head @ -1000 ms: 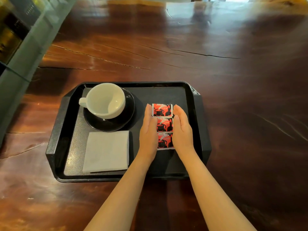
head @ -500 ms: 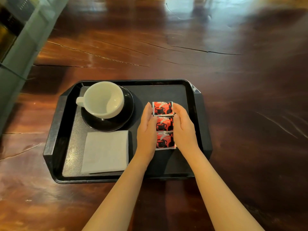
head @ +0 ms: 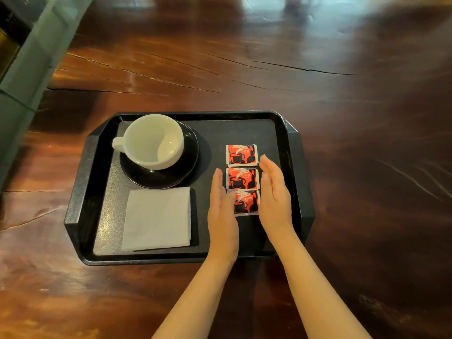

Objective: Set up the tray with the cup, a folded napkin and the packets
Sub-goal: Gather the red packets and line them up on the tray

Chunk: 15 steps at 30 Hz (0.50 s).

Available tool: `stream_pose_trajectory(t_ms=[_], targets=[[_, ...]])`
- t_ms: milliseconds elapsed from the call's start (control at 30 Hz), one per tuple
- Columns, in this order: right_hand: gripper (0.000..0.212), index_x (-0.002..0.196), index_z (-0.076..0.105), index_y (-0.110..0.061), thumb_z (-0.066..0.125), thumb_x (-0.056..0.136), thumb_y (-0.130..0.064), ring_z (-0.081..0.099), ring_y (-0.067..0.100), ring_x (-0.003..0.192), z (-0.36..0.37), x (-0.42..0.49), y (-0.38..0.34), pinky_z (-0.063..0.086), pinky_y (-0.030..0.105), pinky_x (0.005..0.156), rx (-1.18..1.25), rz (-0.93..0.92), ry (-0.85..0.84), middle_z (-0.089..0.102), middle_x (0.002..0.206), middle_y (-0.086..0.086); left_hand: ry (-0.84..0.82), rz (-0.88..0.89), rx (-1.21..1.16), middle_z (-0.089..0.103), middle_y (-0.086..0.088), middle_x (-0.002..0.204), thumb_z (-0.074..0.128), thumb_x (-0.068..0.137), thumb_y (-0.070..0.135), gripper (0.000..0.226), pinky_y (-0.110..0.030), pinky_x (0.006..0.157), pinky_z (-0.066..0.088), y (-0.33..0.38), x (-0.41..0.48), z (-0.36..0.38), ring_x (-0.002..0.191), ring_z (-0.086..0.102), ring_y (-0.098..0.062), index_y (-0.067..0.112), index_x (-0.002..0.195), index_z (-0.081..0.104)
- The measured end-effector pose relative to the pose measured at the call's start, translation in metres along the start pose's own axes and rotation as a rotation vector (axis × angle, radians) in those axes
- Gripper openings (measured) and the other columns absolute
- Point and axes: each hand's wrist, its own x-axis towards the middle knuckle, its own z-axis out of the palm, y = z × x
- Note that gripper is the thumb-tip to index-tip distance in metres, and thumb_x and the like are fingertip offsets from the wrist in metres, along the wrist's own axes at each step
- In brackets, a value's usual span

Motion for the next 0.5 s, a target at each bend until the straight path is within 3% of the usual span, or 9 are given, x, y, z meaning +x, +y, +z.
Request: stream_pose_trajectory(t_ms=[100,233,400,500], targets=[[0.038,0.137,0.037,-0.023,0.034,0.099,-0.018,0.047,-0.003,0.113,-0.008,-0.01,0.001,0.046,0.002,0.075,-0.07,-0.004,0.012,0.043,0.134,-0.012,-0.005,-0.004,0.0,0.04,0.037,0.116,0.039,0.098,0.014,0.045,-0.001,0.073,0.043,0.001,-0.002,0.001,0.097,0.047,0.028,0.039,0.134,0.029],[0.041,0.133,0.043,-0.021,0.05,0.093,-0.016,0.038,0.0,0.122,-0.008,-0.022,0.006,0.032,0.004,0.089,-0.445,-0.128,0.013,0.048,0.135,-0.003,0.008,-0.013,0.008,0.041,0.039,0.112,0.039,0.098,0.012,0.046,0.0,0.072,0.043,0.003,-0.003,0.004,0.094,0.047,0.03,0.038,0.134,0.029],[0.048,0.134,0.043,-0.018,0.058,0.088,-0.021,0.038,0.016,0.131,-0.001,-0.024,0.011,0.032,0.034,0.108,-0.657,-0.194,-0.011,0.049,0.138,0.001,0.021,-0.017,0.036,0.041,0.041,0.112,0.039,0.098,0.013,0.048,0.002,0.072,0.041,0.002,-0.004,0.006,0.093,0.046,0.031,0.034,0.14,0.029],[0.049,0.135,0.043,-0.015,0.057,0.089,-0.021,0.037,0.019,0.133,-0.001,-0.023,0.01,0.028,0.035,0.109,-0.712,-0.203,-0.001,0.047,0.14,0.004,0.019,-0.02,0.035,0.042,0.039,0.112,0.039,0.098,0.012,0.048,0.001,0.071,0.042,0.002,-0.003,0.007,0.094,0.048,0.029,0.031,0.141,0.029]])
